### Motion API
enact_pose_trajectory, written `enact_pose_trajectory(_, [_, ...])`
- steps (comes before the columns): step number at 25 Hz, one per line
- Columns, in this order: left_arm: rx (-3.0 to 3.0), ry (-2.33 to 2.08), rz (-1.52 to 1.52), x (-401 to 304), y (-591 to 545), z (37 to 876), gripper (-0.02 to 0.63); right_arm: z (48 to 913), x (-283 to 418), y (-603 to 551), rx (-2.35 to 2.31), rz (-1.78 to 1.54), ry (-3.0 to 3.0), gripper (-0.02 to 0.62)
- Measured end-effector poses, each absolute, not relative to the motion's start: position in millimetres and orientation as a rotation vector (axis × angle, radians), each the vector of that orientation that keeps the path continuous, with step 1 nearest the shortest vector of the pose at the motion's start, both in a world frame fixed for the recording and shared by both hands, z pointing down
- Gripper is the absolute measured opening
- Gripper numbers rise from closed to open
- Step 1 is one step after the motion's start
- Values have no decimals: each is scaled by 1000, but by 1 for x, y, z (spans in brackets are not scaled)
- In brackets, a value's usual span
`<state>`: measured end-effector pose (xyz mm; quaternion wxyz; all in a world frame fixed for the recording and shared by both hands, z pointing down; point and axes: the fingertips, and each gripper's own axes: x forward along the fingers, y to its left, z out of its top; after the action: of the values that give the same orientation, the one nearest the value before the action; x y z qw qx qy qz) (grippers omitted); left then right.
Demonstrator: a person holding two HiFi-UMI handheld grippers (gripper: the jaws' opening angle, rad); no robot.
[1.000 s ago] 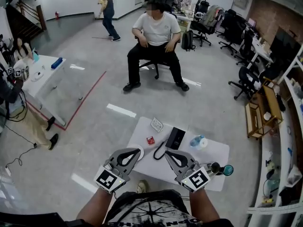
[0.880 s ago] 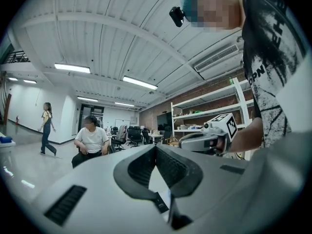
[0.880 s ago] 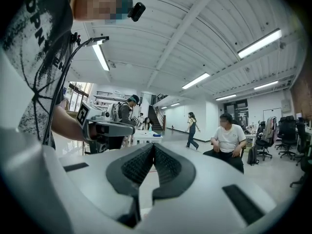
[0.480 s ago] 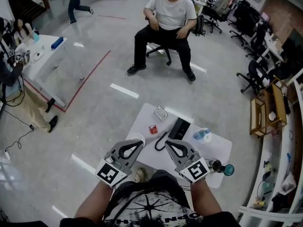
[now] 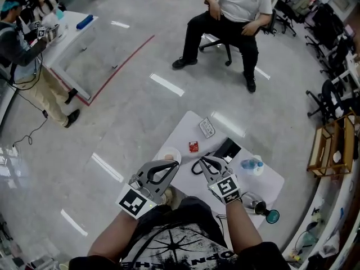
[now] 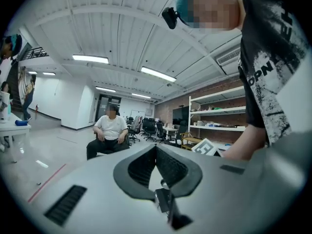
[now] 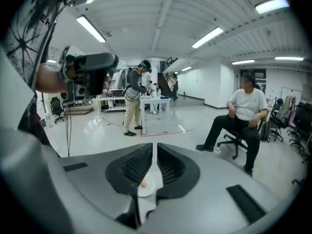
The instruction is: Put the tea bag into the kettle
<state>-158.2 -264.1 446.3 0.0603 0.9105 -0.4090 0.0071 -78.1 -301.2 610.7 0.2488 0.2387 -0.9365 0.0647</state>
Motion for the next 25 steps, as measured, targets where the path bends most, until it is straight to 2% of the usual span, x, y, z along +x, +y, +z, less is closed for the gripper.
enact_pose_trajectory(4, [2725, -1264, 81, -163, -283, 461, 6, 673, -81, -336, 650, 270, -2464, 104])
enact_pose_trajectory(7, [2689, -1288, 127, -168, -298, 476, 6, 736, -80, -358, 616, 374, -2366, 146])
enact_pose_trajectory(11, [2706, -1259, 351, -166, -310, 505, 6, 816, -78, -375, 547, 418, -2247, 197])
enact_pose_trajectory(18, [2568, -1297, 464, -185, -327, 550, 7, 945, -75, -372, 368, 498, -2009, 216])
enact_pose_trajectory(25, [2489, -1275, 496, -179, -329, 580, 6, 996, -81, -392, 319, 426, -1910, 216])
